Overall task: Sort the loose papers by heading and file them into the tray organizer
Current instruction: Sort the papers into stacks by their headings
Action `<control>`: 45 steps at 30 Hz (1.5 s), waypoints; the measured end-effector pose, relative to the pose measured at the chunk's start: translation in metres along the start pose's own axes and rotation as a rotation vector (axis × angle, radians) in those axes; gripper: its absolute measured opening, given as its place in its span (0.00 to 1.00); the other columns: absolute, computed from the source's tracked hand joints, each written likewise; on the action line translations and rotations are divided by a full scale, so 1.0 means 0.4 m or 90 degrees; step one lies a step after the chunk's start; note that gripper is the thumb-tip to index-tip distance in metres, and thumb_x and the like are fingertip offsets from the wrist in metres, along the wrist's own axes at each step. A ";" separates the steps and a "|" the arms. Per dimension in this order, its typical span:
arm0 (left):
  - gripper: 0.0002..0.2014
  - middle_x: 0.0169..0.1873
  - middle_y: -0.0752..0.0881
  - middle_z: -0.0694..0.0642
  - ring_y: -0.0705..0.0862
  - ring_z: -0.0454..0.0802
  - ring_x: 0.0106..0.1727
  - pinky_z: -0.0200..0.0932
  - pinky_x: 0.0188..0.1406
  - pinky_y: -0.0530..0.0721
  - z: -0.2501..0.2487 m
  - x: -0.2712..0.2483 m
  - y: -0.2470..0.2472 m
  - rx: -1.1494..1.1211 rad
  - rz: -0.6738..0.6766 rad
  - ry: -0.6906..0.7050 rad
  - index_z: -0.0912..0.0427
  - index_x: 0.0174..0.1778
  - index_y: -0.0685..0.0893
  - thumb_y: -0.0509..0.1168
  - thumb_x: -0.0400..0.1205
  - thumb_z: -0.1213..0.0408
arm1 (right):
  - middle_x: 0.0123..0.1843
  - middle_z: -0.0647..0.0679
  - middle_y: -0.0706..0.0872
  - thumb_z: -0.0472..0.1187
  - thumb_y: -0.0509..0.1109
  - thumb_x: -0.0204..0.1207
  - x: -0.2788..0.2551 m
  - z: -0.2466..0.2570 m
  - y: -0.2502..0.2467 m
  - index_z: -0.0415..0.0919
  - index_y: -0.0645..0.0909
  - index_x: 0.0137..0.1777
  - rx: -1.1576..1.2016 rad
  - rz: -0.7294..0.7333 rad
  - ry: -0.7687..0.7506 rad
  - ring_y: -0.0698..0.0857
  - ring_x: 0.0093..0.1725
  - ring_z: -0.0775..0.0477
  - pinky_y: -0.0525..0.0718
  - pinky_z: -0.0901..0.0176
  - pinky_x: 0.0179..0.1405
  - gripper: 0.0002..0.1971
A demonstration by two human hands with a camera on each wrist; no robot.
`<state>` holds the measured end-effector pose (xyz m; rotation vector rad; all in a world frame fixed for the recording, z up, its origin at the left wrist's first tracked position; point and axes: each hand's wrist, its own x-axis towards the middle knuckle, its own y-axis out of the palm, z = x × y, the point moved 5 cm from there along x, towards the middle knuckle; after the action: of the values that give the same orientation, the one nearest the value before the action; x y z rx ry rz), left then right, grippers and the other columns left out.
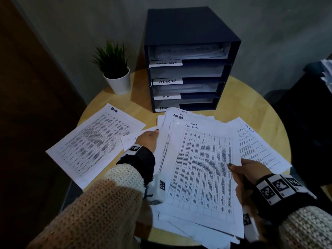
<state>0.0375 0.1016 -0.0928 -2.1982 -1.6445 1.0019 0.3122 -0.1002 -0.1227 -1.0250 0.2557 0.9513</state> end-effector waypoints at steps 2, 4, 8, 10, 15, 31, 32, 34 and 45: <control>0.22 0.67 0.81 0.60 0.77 0.59 0.70 0.45 0.67 0.73 -0.009 -0.009 0.001 -0.050 0.000 0.009 0.59 0.68 0.79 0.54 0.86 0.48 | 0.33 0.51 0.78 0.48 0.72 0.74 -0.008 0.011 -0.006 0.47 0.72 0.34 -0.013 -0.006 0.003 0.81 0.39 0.47 0.67 0.65 0.30 0.13; 0.22 0.65 0.81 0.61 0.77 0.60 0.69 0.48 0.66 0.73 -0.020 -0.019 0.009 -0.118 -0.014 0.038 0.51 0.59 0.85 0.56 0.80 0.42 | 0.49 0.44 0.83 0.48 0.73 0.74 -0.013 0.013 -0.005 0.47 0.78 0.52 -0.028 0.004 0.009 0.84 0.56 0.42 0.73 0.64 0.39 0.11; 0.15 0.55 0.84 0.54 0.81 0.57 0.60 0.47 0.60 0.78 -0.038 -0.041 0.023 -0.139 -0.031 0.063 0.44 0.49 0.86 0.55 0.79 0.48 | 0.78 0.39 0.70 0.44 0.73 0.75 -0.016 0.018 -0.008 0.33 0.62 0.79 -0.010 -0.021 0.030 0.72 0.75 0.40 0.67 0.54 0.72 0.36; 0.10 0.45 0.82 0.52 0.81 0.51 0.48 0.39 0.42 0.74 -0.060 -0.068 0.036 -0.172 0.013 0.074 0.50 0.50 0.82 0.55 0.85 0.58 | 0.79 0.39 0.68 0.44 0.71 0.77 -0.021 0.023 -0.012 0.32 0.62 0.79 -0.041 -0.027 0.031 0.70 0.77 0.40 0.66 0.57 0.72 0.35; 0.07 0.28 0.74 0.51 0.73 0.51 0.30 0.43 0.30 0.67 -0.083 -0.117 0.075 -0.082 0.024 0.118 0.47 0.50 0.74 0.52 0.87 0.52 | 0.77 0.39 0.71 0.46 0.71 0.76 -0.030 0.031 -0.012 0.32 0.66 0.77 -0.060 -0.029 0.029 0.73 0.74 0.39 0.70 0.55 0.68 0.33; 0.19 0.70 0.77 0.60 0.77 0.58 0.69 0.40 0.65 0.74 0.018 0.014 0.031 -0.077 -0.046 -0.085 0.57 0.66 0.78 0.69 0.79 0.64 | 0.79 0.40 0.68 0.47 0.71 0.76 -0.038 0.035 -0.013 0.33 0.63 0.79 -0.056 -0.030 0.035 0.70 0.76 0.40 0.65 0.55 0.74 0.35; 0.23 0.71 0.76 0.59 0.76 0.59 0.70 0.44 0.68 0.75 0.025 0.018 0.021 0.009 -0.049 -0.093 0.54 0.68 0.77 0.71 0.77 0.59 | 0.79 0.40 0.69 0.47 0.72 0.76 -0.039 0.035 -0.013 0.33 0.64 0.78 -0.056 -0.029 0.037 0.71 0.76 0.40 0.65 0.55 0.74 0.35; 0.29 0.71 0.74 0.60 0.75 0.61 0.71 0.51 0.70 0.75 0.030 0.020 0.001 0.127 -0.074 -0.093 0.51 0.71 0.75 0.72 0.74 0.51 | 0.78 0.39 0.70 0.46 0.72 0.76 -0.039 0.037 -0.013 0.33 0.64 0.78 -0.057 -0.025 0.038 0.72 0.75 0.40 0.66 0.54 0.73 0.35; 0.07 0.51 0.86 0.54 0.80 0.53 0.46 0.41 0.46 0.75 -0.013 -0.011 0.005 0.028 -0.049 0.042 0.52 0.52 0.84 0.61 0.85 0.58 | 0.79 0.38 0.68 0.48 0.68 0.78 -0.056 0.055 -0.011 0.31 0.64 0.78 -0.122 -0.010 0.027 0.69 0.77 0.40 0.66 0.55 0.72 0.33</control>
<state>0.0417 0.0981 -0.0883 -2.1006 -1.6477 0.9257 0.2973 -0.0955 -0.0951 -1.2219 0.1941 0.9531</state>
